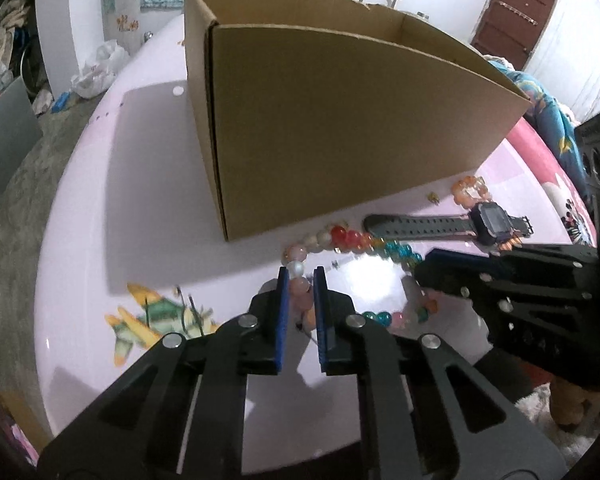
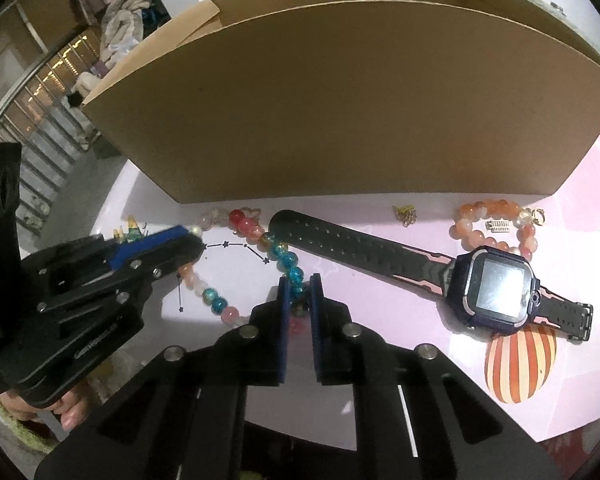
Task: Organize jewelry
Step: 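Reach the right tool to the beaded bracelet and grasp it, then lift the bracelet with the right tool and drop it into the box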
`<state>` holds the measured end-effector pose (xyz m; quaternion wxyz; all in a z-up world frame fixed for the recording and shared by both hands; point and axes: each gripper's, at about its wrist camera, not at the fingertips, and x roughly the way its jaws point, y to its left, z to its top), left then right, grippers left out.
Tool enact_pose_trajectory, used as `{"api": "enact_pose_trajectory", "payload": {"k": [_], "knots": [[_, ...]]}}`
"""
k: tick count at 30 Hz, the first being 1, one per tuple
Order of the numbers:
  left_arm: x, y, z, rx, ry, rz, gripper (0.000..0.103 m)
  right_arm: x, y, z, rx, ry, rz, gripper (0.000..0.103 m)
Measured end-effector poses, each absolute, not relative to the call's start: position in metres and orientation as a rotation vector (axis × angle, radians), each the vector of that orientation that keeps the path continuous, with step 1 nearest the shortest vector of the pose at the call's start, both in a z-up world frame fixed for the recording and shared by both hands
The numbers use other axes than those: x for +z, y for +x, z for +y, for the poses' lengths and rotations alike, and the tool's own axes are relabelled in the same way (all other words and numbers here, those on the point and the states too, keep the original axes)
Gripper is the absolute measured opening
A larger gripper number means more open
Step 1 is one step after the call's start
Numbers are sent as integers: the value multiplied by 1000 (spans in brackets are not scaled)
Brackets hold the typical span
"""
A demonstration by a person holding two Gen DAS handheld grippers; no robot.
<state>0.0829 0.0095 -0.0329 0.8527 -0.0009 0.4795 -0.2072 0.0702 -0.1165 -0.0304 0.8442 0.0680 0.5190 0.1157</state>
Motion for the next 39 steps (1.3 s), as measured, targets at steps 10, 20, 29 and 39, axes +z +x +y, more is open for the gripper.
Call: {"api": "enact_pose_trajectory", "payload": {"k": [10,20,29,39], "knots": [[-32,74,7,-418,-17,1056,16,-31,50,-141,271,118,1069,10],[-31,76,-4,-381,62,1026,9,-27,42,-145,291,95,1018,10],[0,56,-3,-392,40,948,8,-4,25,-158,303,111,944,10],[74,35,-7,-444,24,771,9,67,6,-171,327,128,776,10]]}}
